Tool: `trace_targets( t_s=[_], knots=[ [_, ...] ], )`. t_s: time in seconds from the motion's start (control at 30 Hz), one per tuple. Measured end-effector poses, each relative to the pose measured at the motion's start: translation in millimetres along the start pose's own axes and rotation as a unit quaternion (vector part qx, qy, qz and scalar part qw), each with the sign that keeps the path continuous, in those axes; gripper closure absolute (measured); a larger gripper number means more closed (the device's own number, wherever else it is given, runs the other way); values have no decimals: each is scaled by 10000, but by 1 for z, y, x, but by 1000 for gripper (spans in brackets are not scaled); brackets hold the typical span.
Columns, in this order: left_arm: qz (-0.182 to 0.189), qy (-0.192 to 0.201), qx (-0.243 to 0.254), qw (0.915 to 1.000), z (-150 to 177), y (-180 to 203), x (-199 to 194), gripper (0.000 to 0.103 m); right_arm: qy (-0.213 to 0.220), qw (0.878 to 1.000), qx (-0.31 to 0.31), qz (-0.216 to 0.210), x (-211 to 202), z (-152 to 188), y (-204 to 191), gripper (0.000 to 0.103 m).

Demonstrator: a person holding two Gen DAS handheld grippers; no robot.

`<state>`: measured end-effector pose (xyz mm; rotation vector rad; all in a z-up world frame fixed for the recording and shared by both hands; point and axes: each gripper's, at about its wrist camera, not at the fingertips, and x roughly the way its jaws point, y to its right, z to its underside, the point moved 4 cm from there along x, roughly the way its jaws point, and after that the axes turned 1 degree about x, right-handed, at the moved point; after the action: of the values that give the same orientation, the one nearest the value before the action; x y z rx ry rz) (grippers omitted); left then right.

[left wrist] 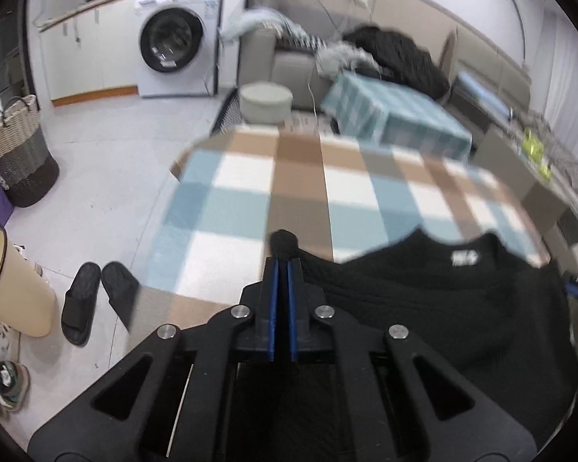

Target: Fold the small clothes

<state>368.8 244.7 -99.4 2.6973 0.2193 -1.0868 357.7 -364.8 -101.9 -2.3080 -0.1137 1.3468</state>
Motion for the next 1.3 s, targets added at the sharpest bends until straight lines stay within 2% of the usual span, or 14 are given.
trace_targets(
  t_s=[0.1, 0.3, 0.33, 0.4, 0.43, 0.47, 0.6, 0.63, 0.67, 0.73, 0.77, 0.97, 1.1, 1.3],
  knots=[
    [-16, 121, -179, 9998, -4, -12, -10, 101, 6, 10000, 4, 45, 1, -1, 1, 49],
    [-56, -252, -250, 9994, 5, -18, 10, 99, 44, 9999, 9, 156, 7, -5, 4, 49],
    [-49, -318, -244, 9992, 7, -17, 14, 93, 26, 9999, 24, 139, 9, -6, 4, 49],
    [50, -509, -268, 9983, 12, -15, 23, 66, -4, 9999, 48, 120, 14, -8, 4, 49],
    [77, -573, -310, 9978, 14, -16, 26, 48, -12, 9999, 52, 111, 17, -8, 3, 49],
    [71, -548, -345, 9979, 15, -15, 29, 41, -10, 9999, 52, 96, 19, -9, 2, 49],
    [31, -747, -311, 9967, 19, -13, 42, 43, 146, 9998, -87, 110, 26, -15, -5, 51],
    [67, -785, -367, 9962, 20, -13, 45, 55, 194, 9996, -155, 112, 27, -16, -6, 63],
    [146, -781, -418, 9960, 21, -13, 46, 81, 247, 9994, -218, 89, 27, -17, -9, 70],
    [239, -747, -437, 9960, 21, -11, 45, 96, 372, 9987, -351, 56, 26, -18, -13, 88],
    [228, -588, -395, 9972, 21, -10, 39, 98, 446, 9982, -393, -32, 22, -18, -16, 94],
    [341, 60, -350, 9988, 4, -4, -9, 98, 1154, 9901, -419, -685, -23, -27, -34, 96],
    [268, 407, -352, 9982, -14, -6, -32, 98, 1559, 9837, -540, -721, -45, -43, -52, 96],
    [171, 157, -434, 9988, -16, -20, -17, 98, 1371, 9882, -138, -668, -15, -62, -61, 96]
  ],
)
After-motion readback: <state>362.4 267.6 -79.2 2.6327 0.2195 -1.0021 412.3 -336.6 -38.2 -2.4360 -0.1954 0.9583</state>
